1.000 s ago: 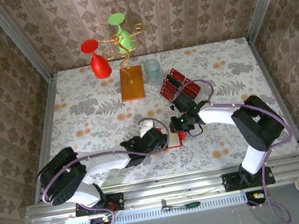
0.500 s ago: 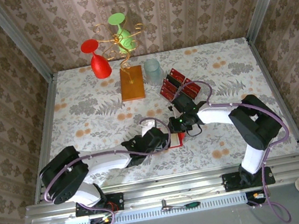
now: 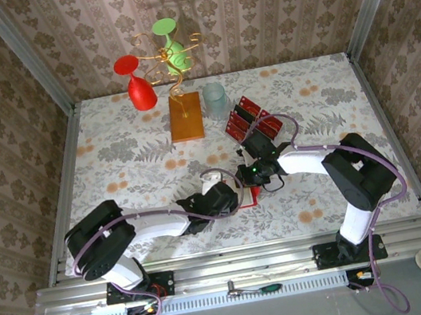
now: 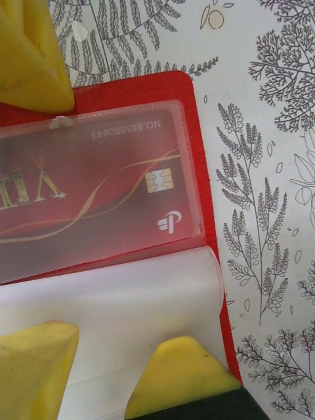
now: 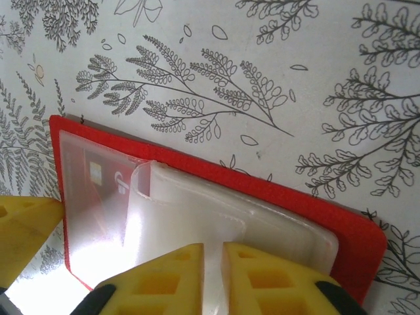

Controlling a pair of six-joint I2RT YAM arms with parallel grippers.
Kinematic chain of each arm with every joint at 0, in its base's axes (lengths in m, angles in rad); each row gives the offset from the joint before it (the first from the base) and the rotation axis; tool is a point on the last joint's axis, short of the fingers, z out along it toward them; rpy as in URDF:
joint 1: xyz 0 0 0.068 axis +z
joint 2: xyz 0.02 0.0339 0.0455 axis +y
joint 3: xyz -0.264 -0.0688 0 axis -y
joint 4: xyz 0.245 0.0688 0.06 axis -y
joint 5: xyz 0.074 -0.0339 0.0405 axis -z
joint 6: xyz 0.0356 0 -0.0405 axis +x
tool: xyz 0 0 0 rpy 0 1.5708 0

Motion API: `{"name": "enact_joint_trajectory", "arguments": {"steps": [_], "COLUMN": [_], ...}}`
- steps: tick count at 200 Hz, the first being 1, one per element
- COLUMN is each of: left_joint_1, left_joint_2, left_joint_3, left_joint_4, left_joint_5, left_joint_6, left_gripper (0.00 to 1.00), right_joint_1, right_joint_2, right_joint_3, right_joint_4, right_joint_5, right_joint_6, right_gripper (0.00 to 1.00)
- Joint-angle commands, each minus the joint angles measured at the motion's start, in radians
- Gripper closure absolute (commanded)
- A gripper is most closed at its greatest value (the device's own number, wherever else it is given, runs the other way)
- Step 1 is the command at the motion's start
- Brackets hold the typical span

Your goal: Put the credit cards into the card holder

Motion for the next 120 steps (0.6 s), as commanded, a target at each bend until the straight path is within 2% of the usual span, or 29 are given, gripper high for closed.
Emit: {"name": "enact_joint_trajectory", "arguments": {"steps": [1, 30, 120], "left_joint_1": [-0.011, -0.016, -0.019], "left_joint_2": [0.018, 0.016, 0.016], "left_joint_3": [-0.010, -0.013, -0.024], "left_joint_4": [-0.024, -0.022, -0.010], "left_joint_5": [-0.007, -0.013, -0.013], "left_joint_6": [0.000, -0.007, -0.014], "left_gripper": [0.18, 0.19, 0.21], "right_joint_1": [-0.002, -0.022, -0.031], "right_joint_2": [-0.034, -0.087, -0.048], "right_joint_3": [0.001, -0.026, -0.052], "right_joint_4": [-0.030, -0.022, 0.029], "right_joint_5": [0.001, 0.026, 0.003], "right_joint_6": [0.019, 0.055, 0.087], "right_gripper": [0.76, 0.63, 0.57]}}
